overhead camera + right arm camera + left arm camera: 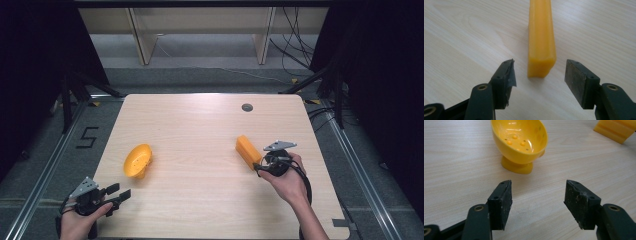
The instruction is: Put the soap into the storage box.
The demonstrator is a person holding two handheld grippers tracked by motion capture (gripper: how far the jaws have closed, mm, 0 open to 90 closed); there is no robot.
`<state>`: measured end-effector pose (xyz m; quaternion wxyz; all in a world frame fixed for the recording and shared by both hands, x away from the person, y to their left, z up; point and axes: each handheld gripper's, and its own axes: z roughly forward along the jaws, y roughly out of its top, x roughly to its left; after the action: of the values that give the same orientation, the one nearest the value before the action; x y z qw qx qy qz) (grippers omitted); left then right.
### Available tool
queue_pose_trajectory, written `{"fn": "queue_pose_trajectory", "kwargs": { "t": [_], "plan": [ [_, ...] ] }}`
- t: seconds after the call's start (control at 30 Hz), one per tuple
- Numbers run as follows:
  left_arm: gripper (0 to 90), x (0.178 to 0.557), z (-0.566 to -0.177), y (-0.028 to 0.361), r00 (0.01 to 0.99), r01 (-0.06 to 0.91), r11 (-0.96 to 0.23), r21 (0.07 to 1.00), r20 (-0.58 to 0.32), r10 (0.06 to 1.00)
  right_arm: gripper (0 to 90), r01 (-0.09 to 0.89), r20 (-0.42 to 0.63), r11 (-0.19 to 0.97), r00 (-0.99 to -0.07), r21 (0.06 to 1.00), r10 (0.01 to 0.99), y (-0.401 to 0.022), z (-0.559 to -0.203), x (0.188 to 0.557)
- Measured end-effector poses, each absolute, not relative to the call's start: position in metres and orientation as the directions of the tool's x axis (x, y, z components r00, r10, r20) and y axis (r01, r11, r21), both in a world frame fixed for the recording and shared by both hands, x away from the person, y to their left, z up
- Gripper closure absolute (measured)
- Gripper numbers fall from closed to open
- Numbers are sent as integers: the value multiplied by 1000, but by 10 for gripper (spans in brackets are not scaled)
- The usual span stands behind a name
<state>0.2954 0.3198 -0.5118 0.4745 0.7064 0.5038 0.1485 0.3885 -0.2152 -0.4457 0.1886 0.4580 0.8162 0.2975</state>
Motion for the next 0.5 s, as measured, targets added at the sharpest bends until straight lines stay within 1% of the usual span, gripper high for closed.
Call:
{"fn": "queue_pose_trajectory", "kwargs": {
  "t": [0.17,0.43,0.5],
  "plan": [
    [381,295,-512,320,448,570,-42,820,-267,853,407,658,-23,395,-498,641,867,-209,-449,400],
    [379,295,-512,320,447,570,-42,820,-267,854,400,651,-37,410,-506,639,862,-202,-456,416],
    [379,295,-512,320,447,570,-44,820,-265,854,400,662,-26,401,-499,633,866,-200,-457,419]
  ]
}}
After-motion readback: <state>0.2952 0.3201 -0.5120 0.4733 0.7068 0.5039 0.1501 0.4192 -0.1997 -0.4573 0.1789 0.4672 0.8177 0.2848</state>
